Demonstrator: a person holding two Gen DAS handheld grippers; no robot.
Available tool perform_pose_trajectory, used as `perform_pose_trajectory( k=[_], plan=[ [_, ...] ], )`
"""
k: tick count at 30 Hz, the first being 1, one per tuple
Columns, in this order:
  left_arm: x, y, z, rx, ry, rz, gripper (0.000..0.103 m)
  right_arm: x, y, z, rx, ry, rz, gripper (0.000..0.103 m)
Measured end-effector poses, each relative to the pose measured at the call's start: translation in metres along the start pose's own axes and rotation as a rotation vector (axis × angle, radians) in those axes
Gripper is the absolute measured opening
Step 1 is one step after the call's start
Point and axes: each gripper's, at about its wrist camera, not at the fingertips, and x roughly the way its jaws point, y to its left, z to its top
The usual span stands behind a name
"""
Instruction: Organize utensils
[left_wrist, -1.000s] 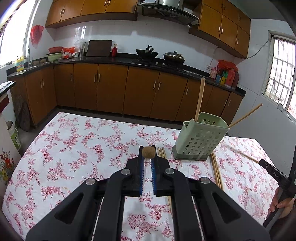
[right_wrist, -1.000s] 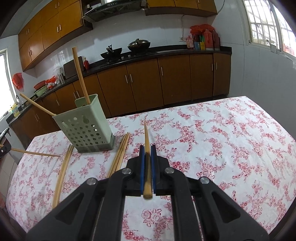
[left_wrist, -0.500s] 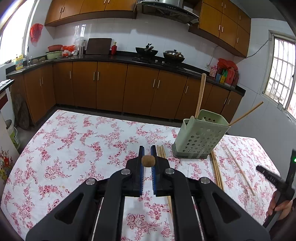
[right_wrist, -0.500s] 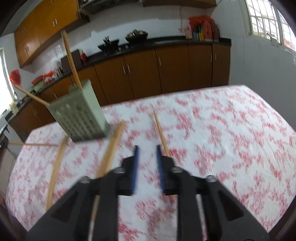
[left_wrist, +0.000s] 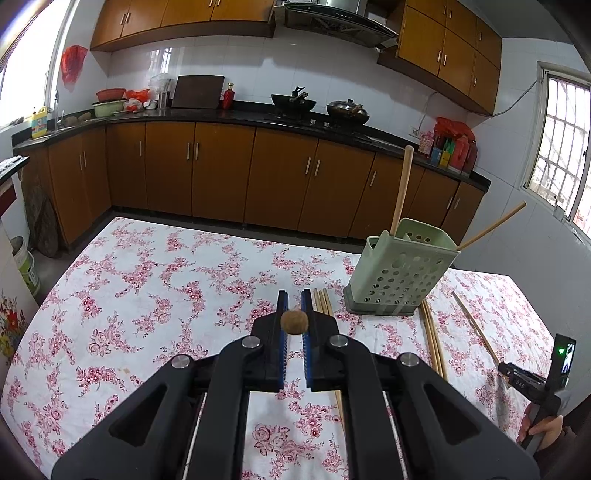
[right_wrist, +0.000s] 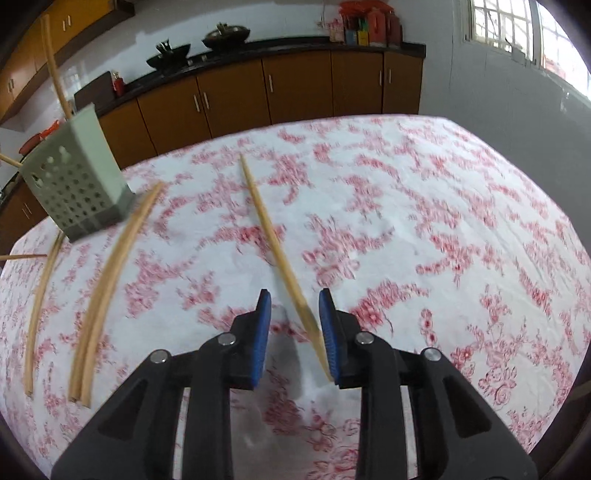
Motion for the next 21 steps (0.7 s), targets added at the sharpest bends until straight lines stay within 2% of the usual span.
perform_pose_trajectory(
  k=[3, 5, 7, 15, 21],
  plan=[
    [0.0, 0.0, 0.0, 0.001, -0.001, -0.001, 0.007, 0.0, -0.001, 0.0, -0.014, 0.008, 0.004, 0.011],
    [0.0, 0.0, 0.0, -0.001, -0.001, -0.001, 0.007, -0.001, 0.0, 0.001, -0.018, 0.016, 0.018, 0.008],
    [0.0, 0.0, 0.0, -0.001, -0.001, 0.0, 0.007, -0.006, 0.002, 0.004, -0.005, 0.006, 0.039, 0.007],
    [0.0, 0.0, 0.001, -0.006, -0.001, 0.001, 0.007, -0.068, 0.025, 0.03, -0.048, -0.208, 0.138, 0.008],
    [-0.001, 0.001, 0.001, -0.008, -0.005, -0.001, 0.007, -0.099, 0.031, 0.044, -0.04, -0.318, 0.201, 0.008]
  ],
)
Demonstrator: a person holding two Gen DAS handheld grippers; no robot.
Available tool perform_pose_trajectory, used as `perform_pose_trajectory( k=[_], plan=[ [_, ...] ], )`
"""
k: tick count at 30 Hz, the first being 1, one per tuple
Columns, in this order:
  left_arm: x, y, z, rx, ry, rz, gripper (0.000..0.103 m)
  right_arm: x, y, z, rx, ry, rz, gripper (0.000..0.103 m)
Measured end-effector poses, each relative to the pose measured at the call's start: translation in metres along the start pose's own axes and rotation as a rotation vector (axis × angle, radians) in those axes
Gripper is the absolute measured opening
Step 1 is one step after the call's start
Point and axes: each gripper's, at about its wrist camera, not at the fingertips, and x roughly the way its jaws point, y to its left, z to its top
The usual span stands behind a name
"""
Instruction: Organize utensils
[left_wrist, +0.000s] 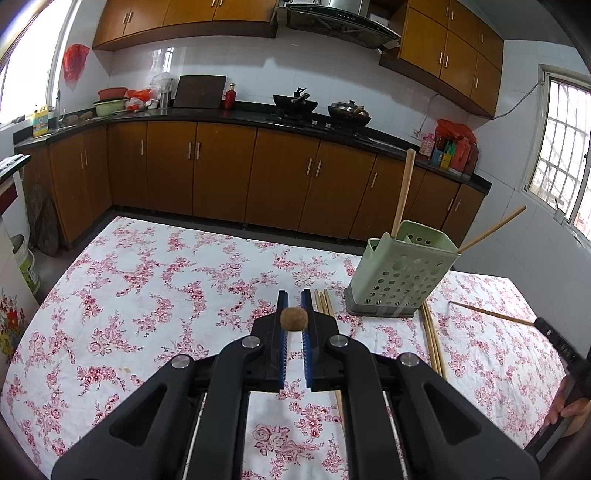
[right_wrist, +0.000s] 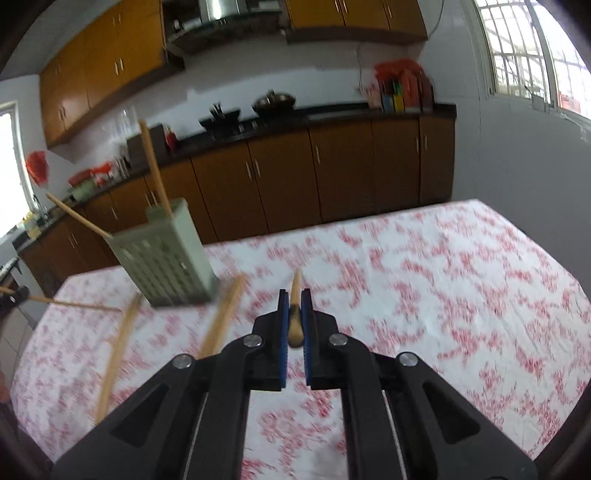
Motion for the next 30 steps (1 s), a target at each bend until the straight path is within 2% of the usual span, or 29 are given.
perform_pose_trajectory(
  k=[8, 16, 21, 25, 30],
  plan=[
    [-0.007, -0.006, 0.007, 0.017, -0.034, -0.002, 0.007, -0.016, 0.007, 0.026, 0.021, -0.1, 0.039, 0.007],
    [-0.021, -0.017, 0.023, 0.062, -0.08, -0.009, 0.007, -0.038, 0.027, 0.062, -0.004, -0.142, 0.111, 0.007],
    [-0.036, -0.031, 0.04, 0.076, -0.108, -0.063, 0.007, -0.056, 0.048, 0.089, -0.017, -0.163, 0.221, 0.007],
    [-0.053, -0.054, 0.06, 0.107, -0.163, -0.125, 0.007, -0.074, 0.066, 0.111, -0.032, -0.213, 0.305, 0.007],
    [-0.064, -0.083, 0.09, 0.129, -0.256, -0.163, 0.007, -0.086, 0.088, 0.136, -0.06, -0.315, 0.322, 0.007]
  ],
)
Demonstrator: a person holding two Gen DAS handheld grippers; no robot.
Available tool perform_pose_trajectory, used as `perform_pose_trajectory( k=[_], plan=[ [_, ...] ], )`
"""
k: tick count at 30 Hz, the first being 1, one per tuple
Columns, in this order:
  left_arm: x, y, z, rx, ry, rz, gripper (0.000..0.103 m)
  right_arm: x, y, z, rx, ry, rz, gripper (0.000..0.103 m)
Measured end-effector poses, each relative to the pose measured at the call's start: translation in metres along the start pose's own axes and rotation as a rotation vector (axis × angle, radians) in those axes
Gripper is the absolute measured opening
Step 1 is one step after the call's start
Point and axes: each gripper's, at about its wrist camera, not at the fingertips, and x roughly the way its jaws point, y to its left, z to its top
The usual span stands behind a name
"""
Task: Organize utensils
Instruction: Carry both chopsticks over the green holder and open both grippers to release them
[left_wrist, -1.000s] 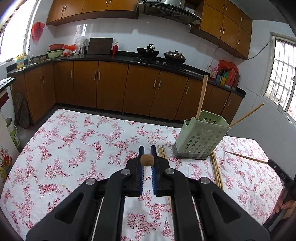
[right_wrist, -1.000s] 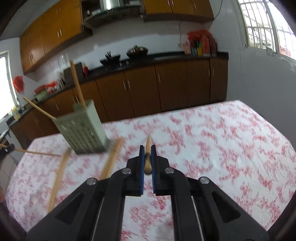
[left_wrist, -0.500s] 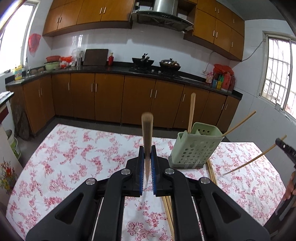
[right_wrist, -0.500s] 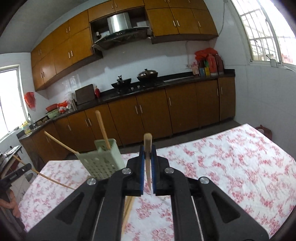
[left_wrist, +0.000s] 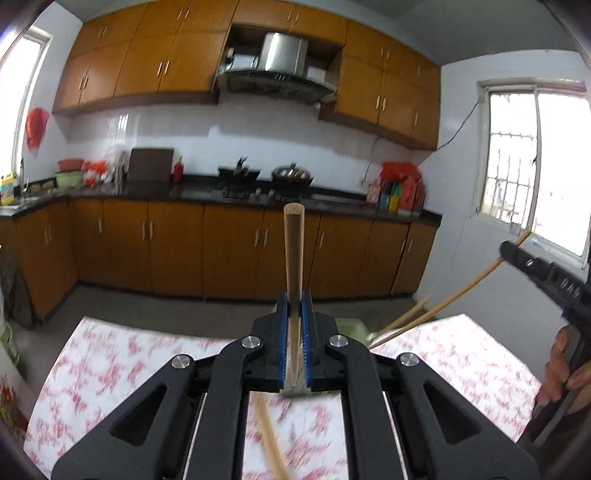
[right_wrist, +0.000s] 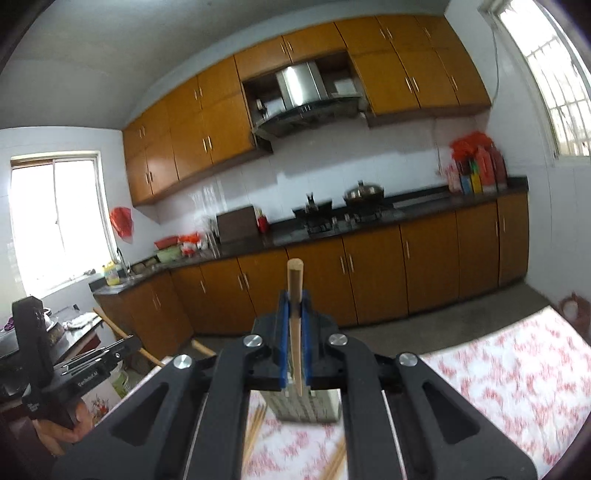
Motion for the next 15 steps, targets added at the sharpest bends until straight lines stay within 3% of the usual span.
perform_pose_trajectory(
  k=[7, 15],
  plan=[
    [0.03, -0.018, 0.02, -0.021, -0.082, 0.029, 0.007, 0.043, 0.003, -0.003, -0.022, 0.006, -0.039, 0.007],
    [0.076, -0.021, 0.0, -0.024, -0.012, 0.061, 0.007, 0.079, -0.003, -0.024, -0.008, 0.084, -0.052, 0.007]
  ],
)
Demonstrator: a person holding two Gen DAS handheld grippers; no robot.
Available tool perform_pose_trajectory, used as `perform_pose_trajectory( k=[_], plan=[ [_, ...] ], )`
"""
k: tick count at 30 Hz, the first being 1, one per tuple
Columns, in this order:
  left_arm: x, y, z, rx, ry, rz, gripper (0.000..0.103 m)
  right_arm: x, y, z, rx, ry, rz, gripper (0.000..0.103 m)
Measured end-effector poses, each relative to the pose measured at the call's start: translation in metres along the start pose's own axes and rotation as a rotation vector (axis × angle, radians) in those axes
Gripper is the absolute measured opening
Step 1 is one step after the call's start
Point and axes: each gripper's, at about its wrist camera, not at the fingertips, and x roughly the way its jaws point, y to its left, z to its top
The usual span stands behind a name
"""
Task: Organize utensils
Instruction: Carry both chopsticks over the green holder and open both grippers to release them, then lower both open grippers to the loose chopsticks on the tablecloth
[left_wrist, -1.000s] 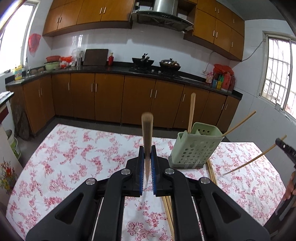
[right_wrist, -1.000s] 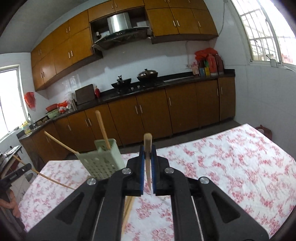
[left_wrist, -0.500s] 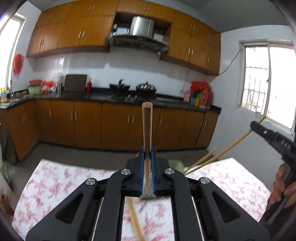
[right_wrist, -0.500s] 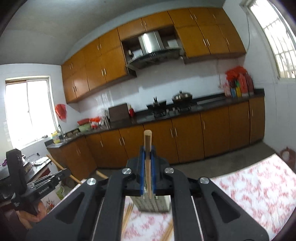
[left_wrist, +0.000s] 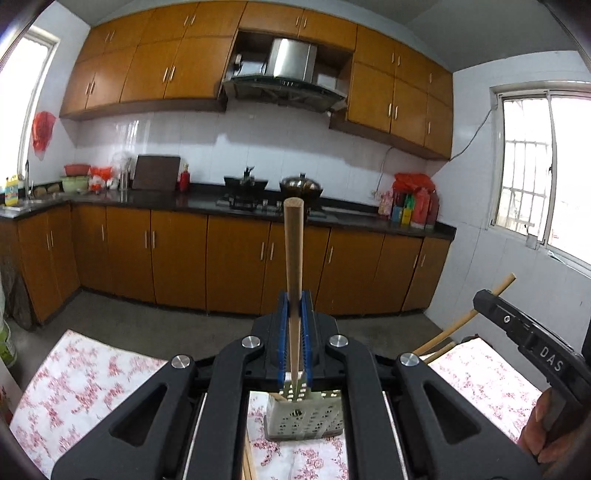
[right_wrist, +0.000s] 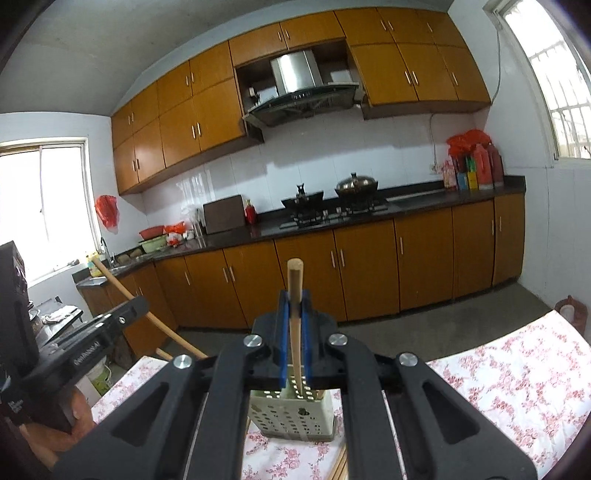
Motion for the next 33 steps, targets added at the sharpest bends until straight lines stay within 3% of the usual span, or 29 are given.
perform_pose_trajectory(
  k=[6, 11, 18, 22, 27, 33],
  plan=[
    [0.011, 0.004, -0.01, -0.013, 0.052, -0.012, 0.007, 0.012, -0.001, -0.008, -0.002, 0.031, -0.01, 0.008],
    [-0.002, 0.011, -0.008, -0.023, 0.044, -0.02, 0.008, 0.006, 0.003, -0.007, -0.003, 0.02, -0.018, 0.017],
    [-0.027, 0.021, 0.006, -0.055, -0.006, -0.027, 0.009, -0.033, -0.002, -0.001, 0.004, -0.057, -0.044, 0.024],
    [-0.049, 0.034, 0.006, -0.086, -0.025, -0.025, 0.011, -0.059, -0.016, -0.016, 0.014, -0.052, -0.086, 0.025],
    [-0.067, 0.055, -0.021, -0.068, 0.003, 0.039, 0.026, -0.067, -0.045, -0.063, 0.045, 0.059, -0.16, 0.026],
    [-0.05, 0.082, -0.083, -0.036, 0.178, 0.127, 0.026, -0.022, -0.066, -0.149, 0.116, 0.356, -0.185, 0.027]
  ],
)
